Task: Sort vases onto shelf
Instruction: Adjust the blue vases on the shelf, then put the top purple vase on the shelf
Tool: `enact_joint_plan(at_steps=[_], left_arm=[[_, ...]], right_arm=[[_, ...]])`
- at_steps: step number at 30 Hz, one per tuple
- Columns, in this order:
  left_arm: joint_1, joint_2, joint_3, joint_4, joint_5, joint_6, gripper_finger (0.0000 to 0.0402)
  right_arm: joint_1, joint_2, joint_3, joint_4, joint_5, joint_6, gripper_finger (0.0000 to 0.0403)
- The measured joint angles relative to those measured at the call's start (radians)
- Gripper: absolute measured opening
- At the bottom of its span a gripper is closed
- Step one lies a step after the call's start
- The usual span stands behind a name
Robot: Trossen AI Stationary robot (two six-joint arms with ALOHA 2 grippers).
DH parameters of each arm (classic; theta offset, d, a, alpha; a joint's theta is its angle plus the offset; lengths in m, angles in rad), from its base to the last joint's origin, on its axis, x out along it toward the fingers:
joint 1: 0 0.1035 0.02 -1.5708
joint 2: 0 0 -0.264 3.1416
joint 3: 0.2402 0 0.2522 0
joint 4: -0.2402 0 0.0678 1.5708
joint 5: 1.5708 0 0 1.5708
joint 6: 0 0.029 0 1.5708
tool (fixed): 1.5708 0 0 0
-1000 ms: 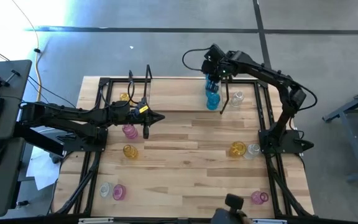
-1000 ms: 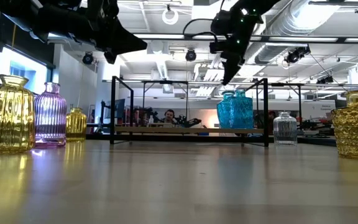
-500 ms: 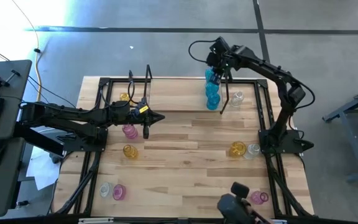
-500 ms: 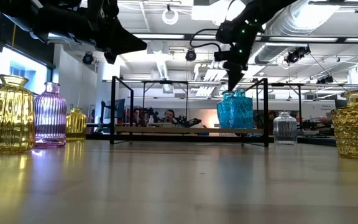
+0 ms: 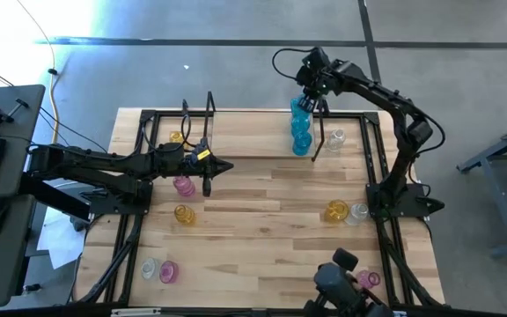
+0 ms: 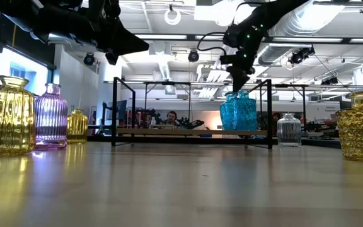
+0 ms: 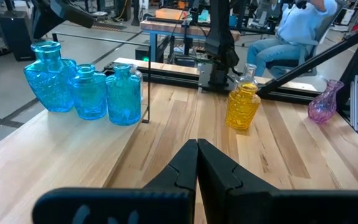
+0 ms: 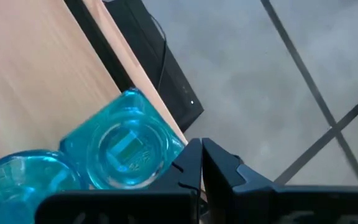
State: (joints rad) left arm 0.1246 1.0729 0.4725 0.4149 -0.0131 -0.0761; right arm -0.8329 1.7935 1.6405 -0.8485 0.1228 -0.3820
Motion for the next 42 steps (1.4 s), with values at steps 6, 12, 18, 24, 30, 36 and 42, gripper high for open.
enact_joint_plan(at_steps=[6,12,18,24,30,36,42], left_arm=[[0.0,0.0,0.0,0.0,-0.003,0.0,0.0],[0.0,0.0,0.0,0.0,-0.003,-0.002,0.0],[0.0,0.0,0.0,0.0,-0.003,-0.002,0.0],[0.0,0.0,0.0,0.0,-0.003,-0.009,0.0],[0.0,0.0,0.0,0.002,-0.003,0.011,0.0],[0.0,0.0,0.0,0.012,0.015,0.017,0.0],[-0.001,0.0,0.0,0.002,0.109,-0.002,0.0]], right_arm=[[0.002,0.0,0.0,-0.04,-0.012,0.007,0.0],[0.001,0.0,0.0,-0.064,-0.022,0.015,0.0],[0.001,-0.004,0.0,-0.069,-0.009,0.023,0.0],[0.002,-0.087,0.0,-0.067,0.002,0.019,0.0],[0.022,-0.244,-0.139,0.088,-0.168,0.069,0.0],[0.121,-0.431,-0.477,0.434,-0.252,0.14,0.0],[0.283,-0.597,-0.769,0.799,-0.243,0.26,0.0]])
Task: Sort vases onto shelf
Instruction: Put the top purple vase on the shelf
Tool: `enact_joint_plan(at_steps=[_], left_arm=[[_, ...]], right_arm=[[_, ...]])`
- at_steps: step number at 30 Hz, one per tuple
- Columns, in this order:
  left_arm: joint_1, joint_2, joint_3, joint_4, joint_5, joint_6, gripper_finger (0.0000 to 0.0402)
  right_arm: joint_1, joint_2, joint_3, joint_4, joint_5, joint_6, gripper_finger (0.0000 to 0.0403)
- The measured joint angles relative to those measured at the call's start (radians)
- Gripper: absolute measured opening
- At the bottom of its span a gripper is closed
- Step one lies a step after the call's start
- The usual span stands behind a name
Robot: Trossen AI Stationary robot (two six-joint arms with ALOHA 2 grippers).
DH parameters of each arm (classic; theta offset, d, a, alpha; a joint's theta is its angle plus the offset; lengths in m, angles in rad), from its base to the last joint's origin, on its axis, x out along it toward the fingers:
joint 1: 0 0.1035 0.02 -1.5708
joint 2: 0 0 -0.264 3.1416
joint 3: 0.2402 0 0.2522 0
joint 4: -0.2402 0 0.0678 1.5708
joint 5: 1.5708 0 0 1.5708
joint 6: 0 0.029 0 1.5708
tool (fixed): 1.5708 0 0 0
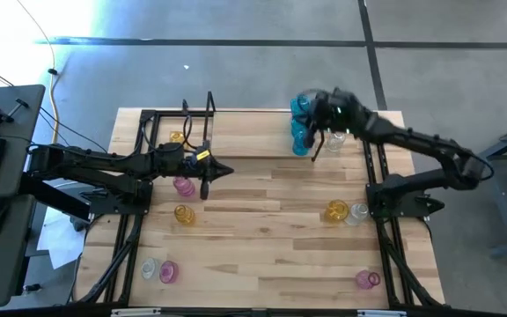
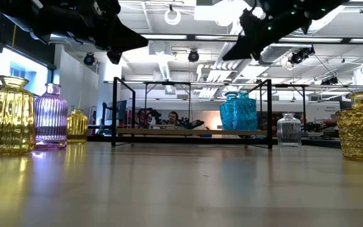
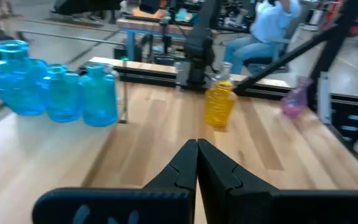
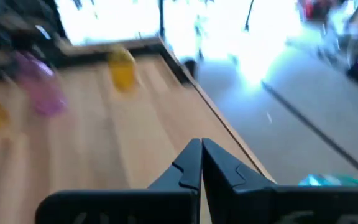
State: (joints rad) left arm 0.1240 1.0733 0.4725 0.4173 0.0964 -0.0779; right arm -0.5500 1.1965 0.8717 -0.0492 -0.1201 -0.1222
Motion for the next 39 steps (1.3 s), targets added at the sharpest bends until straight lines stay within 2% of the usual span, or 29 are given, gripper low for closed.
enact_joint_plan(at_steps=[5,7,11,14,20,25,34,39], left_arm=[[-0.001,0.0,0.011,-0.062,0.058,0.0,0.0],[-0.004,0.0,0.049,-0.174,0.059,0.001,0.0],[-0.031,0.0,0.158,-0.435,0.048,-0.006,0.0001],[-0.062,0.0,0.238,-0.634,0.029,-0.048,0.0004],[-0.118,0.0,0.395,-1.054,-0.142,-0.195,0.0032],[-0.121,0.0,0.48,-1.307,-0.132,-0.359,0.0066],[-0.101,0.0,0.495,-1.591,-0.098,-0.54,0.0153],[-0.076,0.0,0.495,-1.626,-0.122,-0.547,0.0201]], right_arm=[[0.136,-0.073,-0.225,0.366,0.011,0.079,0.0],[0.179,-0.08,-0.29,0.474,0.021,0.103,0.0],[0.266,-0.08,-0.368,0.6,0.122,0.122,0.0],[0.319,-0.08,-0.381,0.607,0.187,0.109,0.0],[0.387,-0.08,-0.381,0.631,0.202,0.06,0.0],[0.425,-0.08,-0.381,0.632,0.203,0.04,0.0],[0.462,-0.079,-0.381,0.63,0.203,0.009,0.0],[0.473,-0.079,-0.381,0.63,0.204,-0.01,0.0]])
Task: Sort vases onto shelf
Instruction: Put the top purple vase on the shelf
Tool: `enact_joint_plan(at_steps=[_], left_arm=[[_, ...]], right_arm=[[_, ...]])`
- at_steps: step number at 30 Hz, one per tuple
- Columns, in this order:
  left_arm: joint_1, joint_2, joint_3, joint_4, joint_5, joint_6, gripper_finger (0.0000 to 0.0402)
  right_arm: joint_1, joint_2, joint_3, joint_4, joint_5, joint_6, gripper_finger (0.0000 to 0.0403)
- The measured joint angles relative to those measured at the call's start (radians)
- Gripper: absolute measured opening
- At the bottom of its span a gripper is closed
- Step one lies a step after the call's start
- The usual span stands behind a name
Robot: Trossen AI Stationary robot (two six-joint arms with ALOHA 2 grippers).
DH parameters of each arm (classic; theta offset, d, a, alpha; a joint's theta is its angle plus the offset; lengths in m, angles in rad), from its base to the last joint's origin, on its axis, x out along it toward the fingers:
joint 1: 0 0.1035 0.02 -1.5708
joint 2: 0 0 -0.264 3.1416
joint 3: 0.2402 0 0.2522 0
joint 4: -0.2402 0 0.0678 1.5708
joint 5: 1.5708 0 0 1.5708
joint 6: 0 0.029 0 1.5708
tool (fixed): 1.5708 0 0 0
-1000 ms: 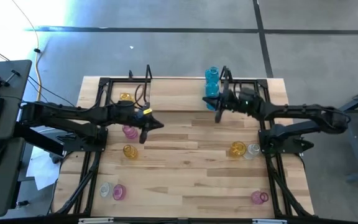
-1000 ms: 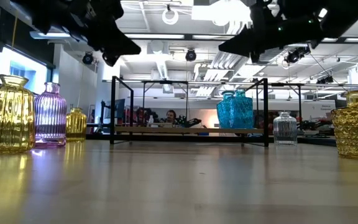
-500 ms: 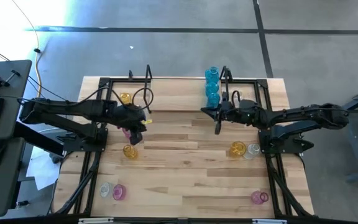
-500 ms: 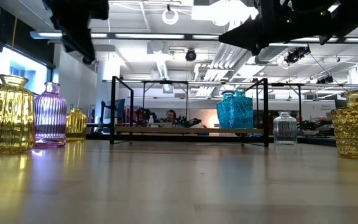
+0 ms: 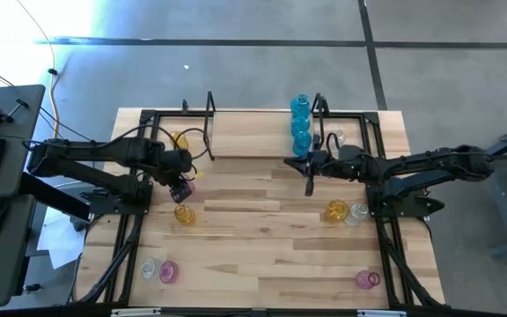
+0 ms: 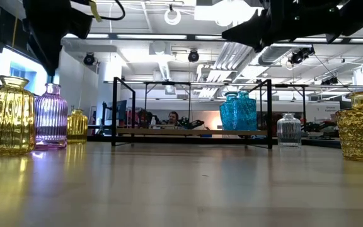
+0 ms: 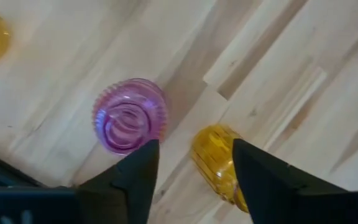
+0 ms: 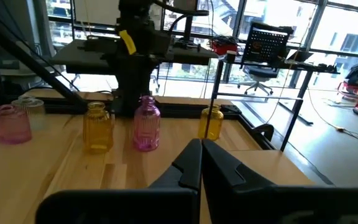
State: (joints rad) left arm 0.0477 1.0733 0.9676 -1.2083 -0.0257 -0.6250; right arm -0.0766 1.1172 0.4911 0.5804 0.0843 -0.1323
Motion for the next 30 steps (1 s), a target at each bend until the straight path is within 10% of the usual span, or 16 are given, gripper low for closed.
enact_joint_plan(at_steps=[14,30], left_arm=[[0.084,0.12,0.001,-0.048,-0.076,0.1,0.0235],[0.099,0.126,0.023,-0.054,-0.082,0.129,0.015]], right_arm=[[0.001,0.001,0.0,-0.015,0.0,-0.004,0.0],[0.001,0.001,0.001,-0.023,-0.002,-0.006,0.0]])
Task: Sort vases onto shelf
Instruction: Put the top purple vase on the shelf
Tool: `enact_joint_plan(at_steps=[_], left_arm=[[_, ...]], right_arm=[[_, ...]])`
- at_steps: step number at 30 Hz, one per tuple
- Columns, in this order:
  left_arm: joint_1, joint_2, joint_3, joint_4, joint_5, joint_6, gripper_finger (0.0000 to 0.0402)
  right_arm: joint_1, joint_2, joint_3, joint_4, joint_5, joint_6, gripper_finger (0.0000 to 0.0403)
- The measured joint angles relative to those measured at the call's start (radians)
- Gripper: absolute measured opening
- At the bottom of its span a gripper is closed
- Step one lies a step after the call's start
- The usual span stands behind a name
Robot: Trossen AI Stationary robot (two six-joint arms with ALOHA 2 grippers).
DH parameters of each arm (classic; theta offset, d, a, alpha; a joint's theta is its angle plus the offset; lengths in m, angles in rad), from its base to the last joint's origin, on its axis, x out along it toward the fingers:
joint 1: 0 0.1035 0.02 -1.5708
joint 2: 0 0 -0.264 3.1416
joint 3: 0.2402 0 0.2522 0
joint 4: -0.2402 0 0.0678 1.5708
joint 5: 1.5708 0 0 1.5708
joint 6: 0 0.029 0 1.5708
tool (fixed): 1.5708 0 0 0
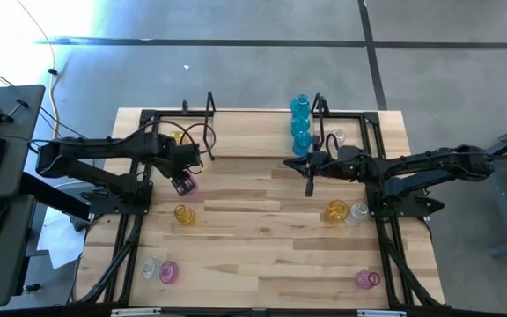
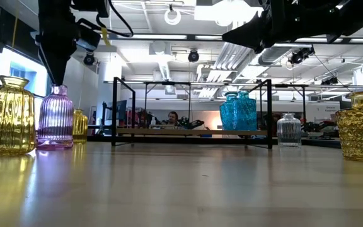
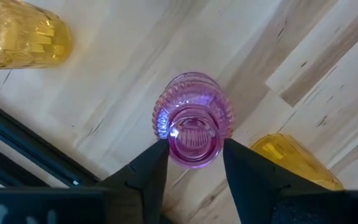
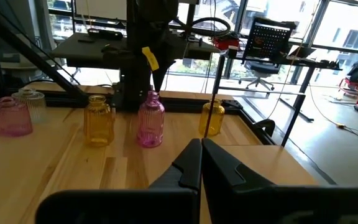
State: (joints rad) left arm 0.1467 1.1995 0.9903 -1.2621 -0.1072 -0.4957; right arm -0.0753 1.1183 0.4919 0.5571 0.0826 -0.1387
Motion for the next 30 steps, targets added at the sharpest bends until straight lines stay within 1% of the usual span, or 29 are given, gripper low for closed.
enact_joint_plan(at_steps=[4,9,11,14,17,19,24,30], left_arm=[[0.0,0.0,0.02,-0.004,0.01,0.008,0.0181],[0.018,0.005,0.004,-0.022,0.008,0.003,0.0225],[0.031,0.005,-0.004,-0.019,0.001,0.012,0.0236],[0.045,0.01,-0.005,-0.011,-0.003,0.02,0.024],[0.054,0.01,-0.005,0.009,-0.001,0.055,0.0233],[0.057,0.014,-0.005,0.034,0.02,0.081,0.0223],[0.057,0.026,-0.005,0.041,0.045,0.097,0.0186],[0.056,0.051,-0.005,0.027,0.046,0.101,0.0146]], right_arm=[[0.0,0.0,0.0,0.0,0.0,0.002,0.0],[0.0,0.0,0.0,0.0,0.0,0.001,0.0],[0.0,0.0,0.0,0.0,0.0,0.002,0.0],[0.0,0.0,0.0,0.0,0.0,0.002,0.0],[0.0,0.0,0.0,0.0,0.0,0.002,0.0],[0.0,0.0,0.0,0.0,0.0,0.002,0.0],[0.0,0.0,0.0,-0.006,0.0,0.002,0.0],[0.0,0.001,0.0,-0.013,0.0,0.002,0.0]])
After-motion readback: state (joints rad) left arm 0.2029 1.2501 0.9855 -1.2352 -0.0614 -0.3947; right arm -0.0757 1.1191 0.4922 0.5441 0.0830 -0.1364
